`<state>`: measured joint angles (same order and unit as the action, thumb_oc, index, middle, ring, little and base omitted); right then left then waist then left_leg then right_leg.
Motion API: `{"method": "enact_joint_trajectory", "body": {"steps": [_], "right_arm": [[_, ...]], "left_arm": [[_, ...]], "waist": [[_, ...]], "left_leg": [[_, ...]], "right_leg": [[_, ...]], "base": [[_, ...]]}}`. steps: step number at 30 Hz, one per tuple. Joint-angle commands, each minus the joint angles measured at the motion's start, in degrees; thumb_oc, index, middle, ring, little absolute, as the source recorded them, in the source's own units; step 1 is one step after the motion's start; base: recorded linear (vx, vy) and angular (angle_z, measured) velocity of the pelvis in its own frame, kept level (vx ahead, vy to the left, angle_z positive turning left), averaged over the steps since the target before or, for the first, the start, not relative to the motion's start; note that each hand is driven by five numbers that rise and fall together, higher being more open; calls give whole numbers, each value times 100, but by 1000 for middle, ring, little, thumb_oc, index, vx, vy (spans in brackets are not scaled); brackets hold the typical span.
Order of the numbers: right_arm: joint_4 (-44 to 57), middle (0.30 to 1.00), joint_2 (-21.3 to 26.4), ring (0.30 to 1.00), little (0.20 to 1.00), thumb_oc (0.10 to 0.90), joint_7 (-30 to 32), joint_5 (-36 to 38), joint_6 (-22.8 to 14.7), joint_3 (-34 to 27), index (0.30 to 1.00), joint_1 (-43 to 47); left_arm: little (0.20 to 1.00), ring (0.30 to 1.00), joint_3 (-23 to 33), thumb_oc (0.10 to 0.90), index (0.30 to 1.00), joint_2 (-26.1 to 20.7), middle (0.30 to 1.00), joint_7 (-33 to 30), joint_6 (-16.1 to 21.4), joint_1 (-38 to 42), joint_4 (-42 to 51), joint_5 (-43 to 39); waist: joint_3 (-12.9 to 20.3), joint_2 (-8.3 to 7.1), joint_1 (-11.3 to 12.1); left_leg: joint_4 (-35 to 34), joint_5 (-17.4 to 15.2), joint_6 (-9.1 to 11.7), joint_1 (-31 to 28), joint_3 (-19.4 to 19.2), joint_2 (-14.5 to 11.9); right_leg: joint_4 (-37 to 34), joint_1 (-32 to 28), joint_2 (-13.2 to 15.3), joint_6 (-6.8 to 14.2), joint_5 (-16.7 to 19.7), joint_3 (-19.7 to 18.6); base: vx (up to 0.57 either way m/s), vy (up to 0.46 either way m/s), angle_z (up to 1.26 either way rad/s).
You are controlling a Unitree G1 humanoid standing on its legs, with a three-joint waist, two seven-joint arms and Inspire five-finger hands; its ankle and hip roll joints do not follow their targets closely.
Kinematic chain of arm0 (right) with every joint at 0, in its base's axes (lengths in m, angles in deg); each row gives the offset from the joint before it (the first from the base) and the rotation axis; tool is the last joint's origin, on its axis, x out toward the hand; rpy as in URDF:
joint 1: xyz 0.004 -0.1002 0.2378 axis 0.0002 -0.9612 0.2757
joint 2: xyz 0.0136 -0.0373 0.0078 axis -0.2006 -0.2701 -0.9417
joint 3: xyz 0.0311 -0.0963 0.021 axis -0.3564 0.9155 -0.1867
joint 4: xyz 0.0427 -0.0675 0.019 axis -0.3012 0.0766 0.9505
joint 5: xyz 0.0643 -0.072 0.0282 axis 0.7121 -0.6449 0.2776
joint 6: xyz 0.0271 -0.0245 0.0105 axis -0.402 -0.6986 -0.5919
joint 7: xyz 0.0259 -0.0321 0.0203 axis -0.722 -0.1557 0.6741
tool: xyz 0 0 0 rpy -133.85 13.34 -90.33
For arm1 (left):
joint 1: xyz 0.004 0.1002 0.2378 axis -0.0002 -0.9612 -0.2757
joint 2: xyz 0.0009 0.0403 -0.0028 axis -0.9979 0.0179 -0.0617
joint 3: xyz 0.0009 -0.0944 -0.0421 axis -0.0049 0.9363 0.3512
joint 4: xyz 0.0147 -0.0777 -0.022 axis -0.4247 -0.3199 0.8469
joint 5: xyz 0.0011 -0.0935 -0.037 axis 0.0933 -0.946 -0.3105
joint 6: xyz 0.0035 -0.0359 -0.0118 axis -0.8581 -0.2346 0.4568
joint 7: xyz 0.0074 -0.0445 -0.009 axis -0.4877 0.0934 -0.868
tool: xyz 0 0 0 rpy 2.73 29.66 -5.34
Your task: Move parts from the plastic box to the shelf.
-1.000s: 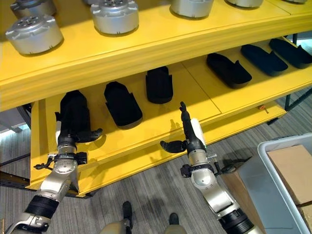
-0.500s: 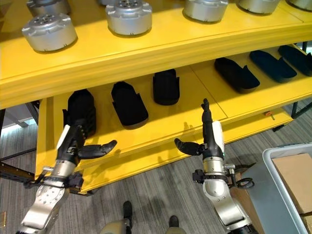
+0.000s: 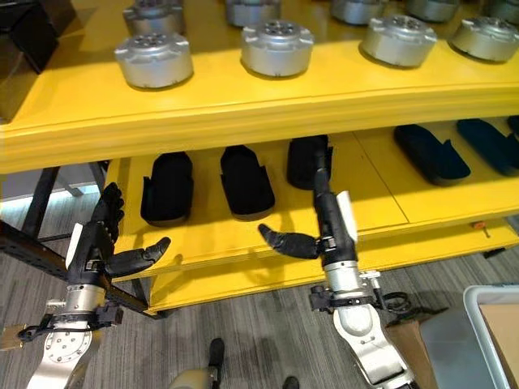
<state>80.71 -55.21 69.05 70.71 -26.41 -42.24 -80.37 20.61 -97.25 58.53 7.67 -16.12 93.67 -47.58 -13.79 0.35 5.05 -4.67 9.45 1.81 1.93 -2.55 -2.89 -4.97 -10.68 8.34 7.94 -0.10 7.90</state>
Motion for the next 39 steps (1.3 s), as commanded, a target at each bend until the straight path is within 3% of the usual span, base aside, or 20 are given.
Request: {"method": "enact_joint_trajectory", "body": {"steps": [1, 10, 16, 20, 23, 27, 32, 39], "right_arm": [[351, 1000, -137, 1000, 1000, 900, -421, 527, -337, -49, 1000, 541], [94, 1000, -465, 1000, 1000, 900, -878, 1155, 271, 671, 1000, 1063], [26, 1000, -530, 1000, 1000, 900, -495, -108, 94, 821, 1000, 1247], [149, 1000, -431, 1000, 1000, 900, -432, -897, 177, 906, 1000, 1589], [67, 1000, -413, 1000, 1000, 900, -104, -984, 405, 1004, 1000, 1768], [-229, 1000, -465, 1000, 1000, 900, 581, -1016, 419, 977, 1000, 1836], [-463, 1000, -729, 1000, 1000, 900, 1100, -950, 434, 908, 1000, 1877], [-757, 1000, -910, 1000, 1000, 900, 1471, -1044, 426, 919, 1000, 2064]], "left_arm": [[1000, 1000, 141, 900, 1000, -113, 1000, -170, 713, 584, -16, -171], [1000, 1000, -181, 900, 1000, -39, 1000, -365, 633, 906, -395, -128], [1000, 1000, -279, 900, 1000, -29, 1000, -145, 775, 902, -414, -110], [1000, 1000, -303, 900, 1000, -88, 1000, 587, 808, 754, -203, -377], [1000, 1000, -350, 900, 1000, -162, 1000, 1214, 974, 644, -111, -595], [1000, 1000, -374, 900, 1000, -256, 1000, 1700, 1229, 452, 63, -926], [1000, 1000, -342, 900, 1000, -231, 1000, 1839, 1446, 239, 161, -1127], [1000, 1000, -309, 900, 1000, -224, 1000, 2068, 1633, 146, 132, -1355]], "waist": [[369, -143, 94], [425, -197, 272], [440, -226, 378], [437, -221, 531], [435, -190, 639], [421, -123, 732], [373, -1, 821], [352, 49, 943]], "left_leg": [[0, -970, 87, -627, -129, -104], [-3, -990, 74, -634, -58, -61], [0, -1015, 31, -634, -5, -16], [19, -1045, -1, -625, 87, 40], [13, -1030, 4, -610, 162, 39], [2, -983, 28, -578, 233, 16], [-1, -894, 77, -493, 322, -25], [-27, -797, 115, -405, 436, -19]], "right_leg": [[387, 362, -144, -280, -288, 684], [387, 300, -123, -284, -288, 769], [382, 267, -106, -282, -270, 814], [364, 234, -95, -285, -265, 847], [365, 219, -97, -301, -268, 909], [361, 216, -132, -348, -276, 981], [384, 253, -166, -409, -290, 1066], [371, 250, -178, -444, -287, 1170]], "base": [[15, 12, 8], [13, 17, 6], [5, 4, 4], [-3, -9, 15], [-12, -27, 4], [-20, -29, 7], [-33, 6, 11], [-15, 15, 8]]}}
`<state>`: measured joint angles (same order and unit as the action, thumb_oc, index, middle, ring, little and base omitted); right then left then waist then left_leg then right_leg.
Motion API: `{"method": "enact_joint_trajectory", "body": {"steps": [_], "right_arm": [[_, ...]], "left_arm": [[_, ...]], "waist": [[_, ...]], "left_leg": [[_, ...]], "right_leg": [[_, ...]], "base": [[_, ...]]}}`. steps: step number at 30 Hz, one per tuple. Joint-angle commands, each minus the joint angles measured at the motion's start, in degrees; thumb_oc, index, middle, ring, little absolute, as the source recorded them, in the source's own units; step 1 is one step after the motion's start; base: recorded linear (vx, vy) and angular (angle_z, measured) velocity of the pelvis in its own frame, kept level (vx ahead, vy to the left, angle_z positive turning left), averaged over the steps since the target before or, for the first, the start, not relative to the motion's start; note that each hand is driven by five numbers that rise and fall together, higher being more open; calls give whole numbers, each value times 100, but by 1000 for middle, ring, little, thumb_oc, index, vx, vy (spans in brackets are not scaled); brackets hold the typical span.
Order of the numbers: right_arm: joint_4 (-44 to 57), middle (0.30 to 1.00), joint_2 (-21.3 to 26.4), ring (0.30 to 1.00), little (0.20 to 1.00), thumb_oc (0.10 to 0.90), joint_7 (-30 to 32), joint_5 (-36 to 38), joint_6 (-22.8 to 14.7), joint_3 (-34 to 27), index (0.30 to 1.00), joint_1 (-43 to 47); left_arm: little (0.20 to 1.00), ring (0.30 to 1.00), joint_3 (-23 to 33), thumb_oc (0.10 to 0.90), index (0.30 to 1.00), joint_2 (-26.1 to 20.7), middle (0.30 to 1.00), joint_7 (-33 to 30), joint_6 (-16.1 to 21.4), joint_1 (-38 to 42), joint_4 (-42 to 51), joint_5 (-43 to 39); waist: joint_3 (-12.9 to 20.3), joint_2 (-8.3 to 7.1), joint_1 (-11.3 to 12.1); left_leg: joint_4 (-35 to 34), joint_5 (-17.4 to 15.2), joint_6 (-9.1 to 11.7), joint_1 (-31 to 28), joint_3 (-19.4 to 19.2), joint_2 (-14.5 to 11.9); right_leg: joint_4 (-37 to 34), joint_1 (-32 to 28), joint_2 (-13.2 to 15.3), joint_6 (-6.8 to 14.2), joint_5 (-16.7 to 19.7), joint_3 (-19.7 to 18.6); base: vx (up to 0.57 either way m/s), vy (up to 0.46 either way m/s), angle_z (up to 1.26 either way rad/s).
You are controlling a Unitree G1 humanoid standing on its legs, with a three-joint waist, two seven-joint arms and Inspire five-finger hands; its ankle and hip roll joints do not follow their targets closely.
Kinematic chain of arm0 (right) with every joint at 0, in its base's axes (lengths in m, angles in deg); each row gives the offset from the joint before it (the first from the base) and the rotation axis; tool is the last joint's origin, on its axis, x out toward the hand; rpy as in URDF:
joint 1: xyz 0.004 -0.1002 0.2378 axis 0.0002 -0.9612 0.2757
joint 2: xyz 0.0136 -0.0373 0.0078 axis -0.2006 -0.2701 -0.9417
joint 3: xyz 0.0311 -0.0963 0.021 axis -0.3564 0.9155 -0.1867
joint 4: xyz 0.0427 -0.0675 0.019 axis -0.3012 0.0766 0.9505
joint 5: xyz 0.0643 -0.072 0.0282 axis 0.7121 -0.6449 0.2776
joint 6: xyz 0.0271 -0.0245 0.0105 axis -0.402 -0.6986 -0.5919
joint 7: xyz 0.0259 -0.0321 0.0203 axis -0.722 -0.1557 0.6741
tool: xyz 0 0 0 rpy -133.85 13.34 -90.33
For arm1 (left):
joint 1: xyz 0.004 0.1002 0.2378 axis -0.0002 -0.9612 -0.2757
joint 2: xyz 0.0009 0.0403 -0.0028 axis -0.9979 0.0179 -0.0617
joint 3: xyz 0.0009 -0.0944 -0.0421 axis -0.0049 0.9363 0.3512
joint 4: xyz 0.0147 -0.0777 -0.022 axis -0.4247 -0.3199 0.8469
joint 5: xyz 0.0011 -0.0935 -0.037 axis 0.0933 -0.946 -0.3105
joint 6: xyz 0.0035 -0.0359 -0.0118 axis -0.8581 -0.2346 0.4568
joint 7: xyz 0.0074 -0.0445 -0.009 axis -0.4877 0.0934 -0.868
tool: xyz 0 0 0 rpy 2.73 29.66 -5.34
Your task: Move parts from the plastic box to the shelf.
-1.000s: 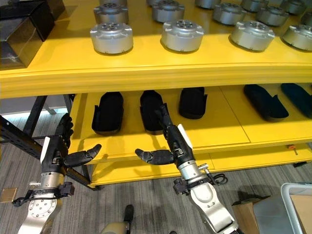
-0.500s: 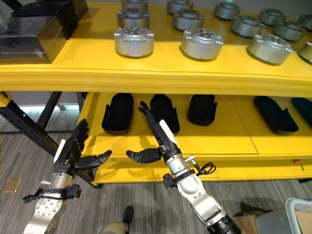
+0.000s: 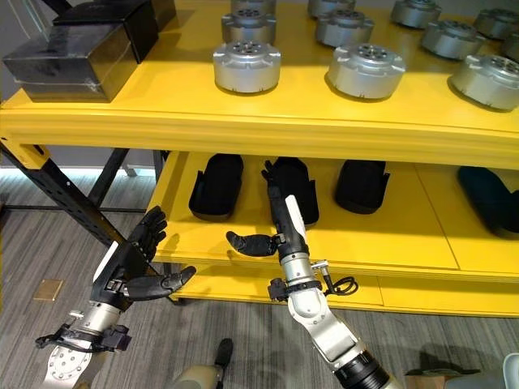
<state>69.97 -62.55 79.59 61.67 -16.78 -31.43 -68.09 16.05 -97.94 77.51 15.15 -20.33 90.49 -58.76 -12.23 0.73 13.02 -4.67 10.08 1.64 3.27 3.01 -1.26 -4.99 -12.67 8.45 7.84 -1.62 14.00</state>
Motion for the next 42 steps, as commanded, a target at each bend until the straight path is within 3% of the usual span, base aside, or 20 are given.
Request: {"method": "enact_joint_trajectory", "body": {"steps": [1, 3, 6, 11, 20, 22, 24, 26, 28, 33, 37, 42], "right_arm": [[268, 1000, -200, 1000, 1000, 900, 494, -230, -545, -174, 1000, 886], [130, 1000, -284, 1000, 1000, 900, 529, -4, -397, -204, 1000, 1002], [-87, 1000, -365, 1000, 1000, 900, 504, 128, -481, -184, 1000, 1094], [-462, 1000, -524, 1000, 1000, 900, 632, 159, -427, -199, 1000, 1352], [-1182, 1000, -714, 1000, 1000, 900, 1150, 148, -205, -358, 1000, 1720], [-1356, 1000, -737, 1000, 1000, 900, 1314, -82, -277, -454, 1000, 1796], [-1302, 1000, -733, 1000, 1000, 900, 1557, -354, 9, -455, 1000, 1793], [-1390, 1000, -764, 1000, 1000, 900, 1759, -333, 66, -455, 1000, 1815], [-1489, 1000, -770, 1000, 1000, 900, 1693, -626, -133, -482, 1000, 1903], [-1429, 1000, -781, 1000, 1000, 900, 1655, -1162, -50, -332, 1000, 2015], [-1427, 1000, -680, 1000, 1000, 900, 1607, -2117, -164, -214, 1000, 2173], [-1346, 1000, -483, 1000, 1000, 900, 1035, -2502, -284, 33, 1000, 2331]], "left_arm": [[1000, 1000, 144, 900, 1000, -158, 1000, 220, 910, 562, 457, -269], [1000, 1000, 151, 900, 1000, -168, 1000, 422, 997, 528, 462, -435], [1000, 1000, 147, 900, 1000, -183, 1000, 686, 1062, 513, 519, -592], [1000, 1000, 71, 900, 1000, -151, 1000, 1511, 830, 539, 568, -1423], [1000, 1000, -86, 900, 1000, -226, 1000, 1707, 793, 527, 477, -1451], [1000, 1000, -123, 900, 1000, -255, 1000, 1738, 844, 518, 440, -1464], [1000, 1000, -138, 900, 1000, -248, 1000, 1781, 868, 512, 384, -1500], [1000, 1000, -174, 900, 1000, -240, 1000, 1755, 869, 514, 392, -1448], [1000, 1000, -236, 900, 1000, -258, 1000, 1705, 887, 527, 388, -1419], [1000, 1000, -295, 900, 1000, -267, 1000, 1764, 899, 553, 326, -1443], [1000, 1000, -351, 900, 1000, -302, 1000, 1721, 848, 579, 340, -1478], [1000, 1000, -369, 900, 1000, -342, 1000, 1736, 803, 606, 348, -1526]], "waist": [[200, 15, 171], [208, 21, 233], [227, 18, 296], [229, -4, 404], [161, 19, 563], [146, 33, 594], [139, 38, 606], [131, 46, 615], [134, 62, 630], [129, 77, 662], [144, 90, 696], [150, 78, 744]], "left_leg": [[-30, -855, 132, -527, -102, -175], [-33, -844, 130, -517, -46, -159], [-33, -827, 130, -494, 17, -149], [-33, -816, 99, -472, 114, -111], [-33, -785, 50, -443, 251, -67], [-33, -778, 40, -434, 283, -57], [-33, -777, 34, -433, 301, -49], [-33, -776, 27, -440, 313, -39], [-33, -779, 16, -443, 329, -30], [-16, -783, 0, -449, 355, -6], [12, -803, -12, -445, 389, 31], [28, -805, -5, -425, 423, 49]], "right_leg": [[363, 443, -188, -436, -134, 581], [374, 433, -172, -436, -134, 625], [363, 409, -157, -436, -125, 671], [402, 386, -134, -436, -137, 747], [511, 404, -121, -472, -177, 855], [524, 411, -117, -471, -170, 881], [540, 419, -107, -460, -169, 891], [543, 408, -102, -459, -168, 892], [559, 411, -99, -457, -175, 897], [592, 407, -76, -458, -191, 917], [617, 402, -55, -449, -209, 944], [630, 402, -39, -439, -228, 978]], "base": [[-7, 25, 14], [12, 35, 7], [26, 34, 5], [41, 45, 15], [26, 29, 7], [19, 21, 9], [31, 20, 12], [36, 17, 6], [37, 16, 1], [19, 9, 0], [26, 17, 3], [0, 0, 0]]}}
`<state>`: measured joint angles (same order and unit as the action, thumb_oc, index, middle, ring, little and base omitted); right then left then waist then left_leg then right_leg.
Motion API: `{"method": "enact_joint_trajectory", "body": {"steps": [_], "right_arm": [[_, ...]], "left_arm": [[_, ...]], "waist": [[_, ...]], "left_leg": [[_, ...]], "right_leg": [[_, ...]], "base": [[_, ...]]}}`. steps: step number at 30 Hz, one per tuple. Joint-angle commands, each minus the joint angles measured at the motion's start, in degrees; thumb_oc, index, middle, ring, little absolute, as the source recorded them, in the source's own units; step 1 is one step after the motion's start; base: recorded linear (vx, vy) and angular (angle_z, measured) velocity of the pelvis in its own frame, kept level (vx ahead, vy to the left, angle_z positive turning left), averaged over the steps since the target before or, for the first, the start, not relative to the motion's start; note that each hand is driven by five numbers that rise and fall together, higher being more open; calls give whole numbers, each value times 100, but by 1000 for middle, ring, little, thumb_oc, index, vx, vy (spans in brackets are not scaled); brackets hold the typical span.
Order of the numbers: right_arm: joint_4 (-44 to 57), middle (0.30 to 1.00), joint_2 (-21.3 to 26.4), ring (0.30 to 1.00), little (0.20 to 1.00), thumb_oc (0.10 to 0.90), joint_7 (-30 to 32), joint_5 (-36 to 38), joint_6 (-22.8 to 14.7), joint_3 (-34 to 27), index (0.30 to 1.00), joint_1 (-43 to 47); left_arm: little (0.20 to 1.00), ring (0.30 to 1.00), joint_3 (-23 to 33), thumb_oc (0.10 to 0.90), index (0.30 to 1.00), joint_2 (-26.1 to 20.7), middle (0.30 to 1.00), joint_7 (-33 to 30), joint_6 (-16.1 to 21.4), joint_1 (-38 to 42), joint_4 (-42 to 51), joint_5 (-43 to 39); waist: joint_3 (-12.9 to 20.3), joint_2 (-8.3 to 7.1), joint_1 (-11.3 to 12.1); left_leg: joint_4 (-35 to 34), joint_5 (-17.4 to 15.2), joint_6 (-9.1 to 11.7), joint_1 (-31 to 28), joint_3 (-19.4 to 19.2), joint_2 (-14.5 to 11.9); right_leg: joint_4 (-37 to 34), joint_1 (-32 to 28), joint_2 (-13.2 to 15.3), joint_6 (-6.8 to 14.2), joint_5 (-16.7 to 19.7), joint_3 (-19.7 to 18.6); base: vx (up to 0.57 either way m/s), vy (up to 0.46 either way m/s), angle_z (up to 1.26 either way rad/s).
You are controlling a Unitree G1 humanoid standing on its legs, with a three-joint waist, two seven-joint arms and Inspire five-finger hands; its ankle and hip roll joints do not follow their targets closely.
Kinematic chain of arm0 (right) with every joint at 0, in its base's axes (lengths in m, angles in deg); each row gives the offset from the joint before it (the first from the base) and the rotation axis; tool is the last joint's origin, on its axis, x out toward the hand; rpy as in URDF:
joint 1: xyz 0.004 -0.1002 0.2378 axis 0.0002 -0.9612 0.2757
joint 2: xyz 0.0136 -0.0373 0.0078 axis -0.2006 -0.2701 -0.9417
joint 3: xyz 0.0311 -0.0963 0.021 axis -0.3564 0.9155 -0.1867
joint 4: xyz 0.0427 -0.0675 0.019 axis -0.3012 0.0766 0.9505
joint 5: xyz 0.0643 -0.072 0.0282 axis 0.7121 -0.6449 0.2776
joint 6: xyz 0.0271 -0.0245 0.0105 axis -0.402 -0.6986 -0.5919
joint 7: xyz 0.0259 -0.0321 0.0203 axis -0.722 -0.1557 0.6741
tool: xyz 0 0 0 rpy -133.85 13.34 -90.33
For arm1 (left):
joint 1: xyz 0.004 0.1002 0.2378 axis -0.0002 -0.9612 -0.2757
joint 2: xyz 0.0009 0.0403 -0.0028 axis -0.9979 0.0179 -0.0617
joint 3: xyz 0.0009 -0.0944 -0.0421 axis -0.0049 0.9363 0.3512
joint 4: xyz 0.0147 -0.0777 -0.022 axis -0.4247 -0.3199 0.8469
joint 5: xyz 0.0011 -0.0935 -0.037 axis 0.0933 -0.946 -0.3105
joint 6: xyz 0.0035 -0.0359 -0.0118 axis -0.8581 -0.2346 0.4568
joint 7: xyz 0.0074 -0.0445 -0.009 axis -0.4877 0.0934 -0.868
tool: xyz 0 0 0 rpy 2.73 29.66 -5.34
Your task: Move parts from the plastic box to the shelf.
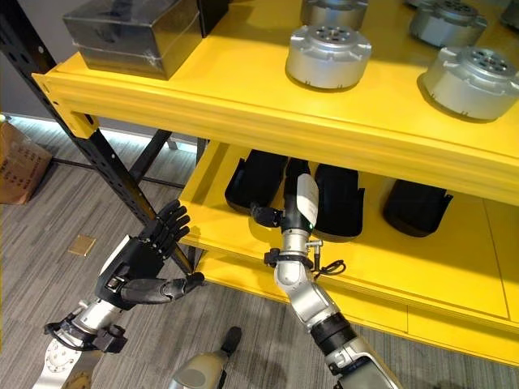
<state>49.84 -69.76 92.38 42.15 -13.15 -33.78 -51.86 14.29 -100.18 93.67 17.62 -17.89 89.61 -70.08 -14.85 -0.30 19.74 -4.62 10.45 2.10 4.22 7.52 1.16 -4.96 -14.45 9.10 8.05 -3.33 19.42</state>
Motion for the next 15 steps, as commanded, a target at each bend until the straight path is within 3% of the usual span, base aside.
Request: {"method": "enact_joint_trajectory", "body": {"steps": [1, 7, 11, 15], "right_arm": [[699, 1000, 288, 1000, 1000, 900, -407, -522, -615, 385, 1000, 715], [512, 1000, 350, 1000, 1000, 900, -744, -385, -560, 669, 1000, 693], [213, 1000, 299, 1000, 1000, 900, -790, -208, -139, 863, 1000, 729], [-52, 1000, 234, 1000, 1000, 900, -793, 20, -73, 870, 1000, 736]], "left_arm": [[1000, 1000, -182, 900, 1000, -125, 1000, 166, 517, 366, 439, -429], [1000, 1000, -149, 900, 1000, -155, 1000, 289, 447, 354, 466, -451], [1000, 1000, -140, 900, 1000, -173, 1000, 323, 389, 401, 467, -424], [1000, 1000, -129, 900, 1000, -185, 1000, 295, 352, 424, 476, -389]], "waist": [[413, 165, 96], [389, 112, 155], [365, 63, 215], [357, 24, 240]], "left_leg": [[26, -844, -51, -519, -15, -186], [37, -844, -49, -509, 14, -179], [36, -838, -53, -507, 38, -179], [26, -831, -47, -508, 48, -188]], "right_leg": [[622, 572, -103, -457, -58, 452], [620, 551, -101, -443, -63, 491], [603, 523, -105, -430, -48, 529], [594, 515, -112, -417, -35, 548]], "base": [[0, 0, 0], [15, -11, 7], [9, -11, 4], [9, -12, 3]]}}
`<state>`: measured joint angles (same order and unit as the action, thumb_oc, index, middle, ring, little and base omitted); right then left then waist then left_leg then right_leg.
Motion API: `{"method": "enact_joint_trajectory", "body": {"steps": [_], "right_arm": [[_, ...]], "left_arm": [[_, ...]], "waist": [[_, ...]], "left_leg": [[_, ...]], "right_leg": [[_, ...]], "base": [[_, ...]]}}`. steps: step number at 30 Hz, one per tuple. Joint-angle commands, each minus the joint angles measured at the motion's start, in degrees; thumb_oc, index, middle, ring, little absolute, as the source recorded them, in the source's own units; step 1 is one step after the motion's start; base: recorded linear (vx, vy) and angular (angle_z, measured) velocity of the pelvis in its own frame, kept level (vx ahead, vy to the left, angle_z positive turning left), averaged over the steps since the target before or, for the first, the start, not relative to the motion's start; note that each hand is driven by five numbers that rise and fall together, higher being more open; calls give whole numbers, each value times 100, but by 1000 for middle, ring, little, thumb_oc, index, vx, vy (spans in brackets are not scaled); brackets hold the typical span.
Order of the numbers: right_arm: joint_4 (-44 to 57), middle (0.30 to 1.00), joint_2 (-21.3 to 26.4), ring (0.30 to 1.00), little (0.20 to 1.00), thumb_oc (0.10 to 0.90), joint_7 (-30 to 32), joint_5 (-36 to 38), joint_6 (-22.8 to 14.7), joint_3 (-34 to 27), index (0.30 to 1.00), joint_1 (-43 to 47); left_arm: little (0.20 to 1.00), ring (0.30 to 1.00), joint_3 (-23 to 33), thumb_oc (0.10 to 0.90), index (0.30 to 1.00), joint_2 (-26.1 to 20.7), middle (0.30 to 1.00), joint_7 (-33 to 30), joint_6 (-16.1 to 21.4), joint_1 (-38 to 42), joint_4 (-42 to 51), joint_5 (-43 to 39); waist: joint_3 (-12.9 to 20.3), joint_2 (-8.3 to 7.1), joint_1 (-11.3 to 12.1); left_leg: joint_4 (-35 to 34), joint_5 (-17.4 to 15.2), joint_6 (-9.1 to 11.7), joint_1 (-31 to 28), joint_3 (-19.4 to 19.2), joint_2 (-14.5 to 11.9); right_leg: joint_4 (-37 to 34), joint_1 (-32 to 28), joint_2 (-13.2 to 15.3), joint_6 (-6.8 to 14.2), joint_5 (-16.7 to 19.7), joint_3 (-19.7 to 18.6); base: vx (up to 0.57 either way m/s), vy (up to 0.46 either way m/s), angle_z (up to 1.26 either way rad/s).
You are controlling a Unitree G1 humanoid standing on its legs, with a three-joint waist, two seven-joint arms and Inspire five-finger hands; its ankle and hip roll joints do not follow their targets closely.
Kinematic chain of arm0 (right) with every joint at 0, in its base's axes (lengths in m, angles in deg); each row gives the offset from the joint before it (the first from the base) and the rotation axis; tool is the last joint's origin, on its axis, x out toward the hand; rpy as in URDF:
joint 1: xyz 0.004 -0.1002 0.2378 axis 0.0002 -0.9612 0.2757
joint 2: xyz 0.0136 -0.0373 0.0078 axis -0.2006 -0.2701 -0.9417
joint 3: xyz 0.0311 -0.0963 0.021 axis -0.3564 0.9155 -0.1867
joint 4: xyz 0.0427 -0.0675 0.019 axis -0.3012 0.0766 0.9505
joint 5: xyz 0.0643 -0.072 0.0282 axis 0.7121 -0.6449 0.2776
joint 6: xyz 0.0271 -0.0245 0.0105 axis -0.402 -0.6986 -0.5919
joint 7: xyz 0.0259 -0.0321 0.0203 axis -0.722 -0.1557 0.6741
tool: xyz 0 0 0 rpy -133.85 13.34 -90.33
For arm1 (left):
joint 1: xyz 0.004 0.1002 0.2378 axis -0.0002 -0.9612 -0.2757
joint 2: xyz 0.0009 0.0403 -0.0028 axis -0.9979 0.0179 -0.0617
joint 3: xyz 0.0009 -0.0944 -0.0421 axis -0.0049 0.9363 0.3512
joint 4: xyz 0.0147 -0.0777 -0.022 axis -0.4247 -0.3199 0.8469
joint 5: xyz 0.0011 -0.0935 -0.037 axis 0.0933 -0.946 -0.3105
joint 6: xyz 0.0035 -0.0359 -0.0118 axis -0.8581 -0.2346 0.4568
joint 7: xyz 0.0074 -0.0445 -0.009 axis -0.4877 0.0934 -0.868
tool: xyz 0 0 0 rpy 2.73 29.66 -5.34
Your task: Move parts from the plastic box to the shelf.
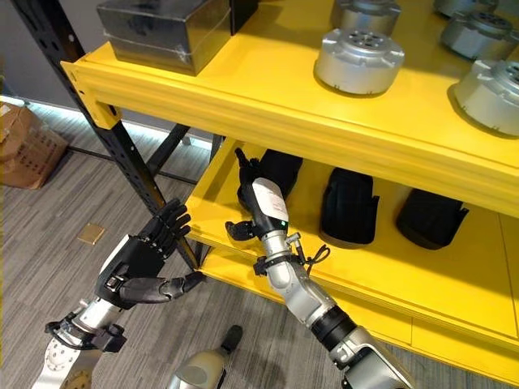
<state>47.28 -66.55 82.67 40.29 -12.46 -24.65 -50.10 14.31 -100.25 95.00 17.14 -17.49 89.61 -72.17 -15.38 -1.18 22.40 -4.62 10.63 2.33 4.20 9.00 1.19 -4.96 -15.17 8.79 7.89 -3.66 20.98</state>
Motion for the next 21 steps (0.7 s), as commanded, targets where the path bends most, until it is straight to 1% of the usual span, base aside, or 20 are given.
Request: {"method": "enact_joint_trajectory", "body": {"steps": [1, 5, 7, 10, 11, 13, 15, 18, 19, 21], "right_arm": [[170, 1000, -98, 1000, 1000, 900, 166, 269, -114, -40, 1000, 559], [-46, 1000, -222, 1000, 1000, 900, 230, 269, -39, -1, 1000, 641], [-87, 1000, -277, 1000, 1000, 900, 356, 274, 126, 6, 1000, 700], [-264, 1000, -362, 1000, 1000, 900, 732, 317, 525, -59, 1000, 841], [-344, 1000, -368, 1000, 1000, 900, 783, 364, 570, -99, 1000, 881], [-490, 1000, -387, 1000, 1000, 900, 679, 311, 542, -189, 1000, 1011], [-491, 1000, -411, 1000, 1000, 900, 629, 181, 671, -190, 1000, 1125], [-551, 1000, -392, 1000, 1000, 900, 515, 36, 683, -177, 1000, 1248], [-568, 1000, -347, 1000, 1000, 900, 462, -195, 724, -134, 1000, 1382], [-542, 1000, -316, 1000, 1000, 900, 396, -298, 843, -133, 1000, 1438]], "left_arm": [[1000, 1000, -120, 900, 1000, -175, 1000, 170, 394, 389, 472, -175], [1000, 1000, -129, 900, 1000, -172, 1000, 179, 332, 470, 454, -125], [1000, 1000, -148, 900, 1000, -167, 1000, 174, 332, 520, 414, -97], [1000, 1000, -201, 900, 1000, -169, 1000, 144, 317, 573, 410, -57], [1000, 1000, -208, 900, 1000, -177, 1000, 130, 301, 582, 422, -56], [1000, 1000, -213, 900, 1000, -191, 1000, 88, 273, 626, 417, -52], [1000, 1000, -218, 900, 1000, -185, 1000, 80, 228, 679, 418, -33], [1000, 1000, -241, 900, 1000, -199, 1000, 66, 218, 709, 399, -47], [1000, 1000, -249, 900, 1000, -227, 1000, 60, 201, 743, 394, -61], [1000, 1000, -252, 900, 1000, -244, 1000, 42, 174, 753, 417, -62]], "waist": [[405, 103, -22], [382, 70, 16], [373, 60, 30], [362, 59, 53], [361, 60, 61], [352, 62, 80], [329, 58, 102], [320, 58, 120], [302, 52, 148], [296, 41, 159]], "left_leg": [[21, -845, -71, -504, -98, -193], [18, -838, -76, -489, -86, -195], [21, -838, -80, -478, -78, -195], [28, -840, -89, -476, -71, -192], [27, -842, -91, -474, -68, -190], [27, -839, -92, -457, -53, -187], [34, -829, -92, -440, -43, -188], [41, -825, -88, -433, -33, -183], [51, -823, -90, -418, -19, -178], [53, -825, -94, -415, -6, -167]], "right_leg": [[593, 588, -83, -401, 3, 393], [598, 598, -89, -398, 13, 403], [598, 606, -93, -402, 18, 403], [615, 618, -93, -407, 23, 405], [615, 621, -95, -405, 26, 405], [614, 635, -99, -405, 33, 402], [627, 650, -94, -402, 42, 409], [628, 652, -92, -404, 45, 411], [633, 659, -87, -403, 51, 421], [632, 661, -84, -399, 55, 428]], "base": [[12, -17, 7], [4, -10, 3], [0, 0, 0], [0, 0, 0], [0, 0, 0], [0, 0, 0], [0, 0, 0], [0, 0, 0], [0, 0, 0], [0, 0, 0]]}}
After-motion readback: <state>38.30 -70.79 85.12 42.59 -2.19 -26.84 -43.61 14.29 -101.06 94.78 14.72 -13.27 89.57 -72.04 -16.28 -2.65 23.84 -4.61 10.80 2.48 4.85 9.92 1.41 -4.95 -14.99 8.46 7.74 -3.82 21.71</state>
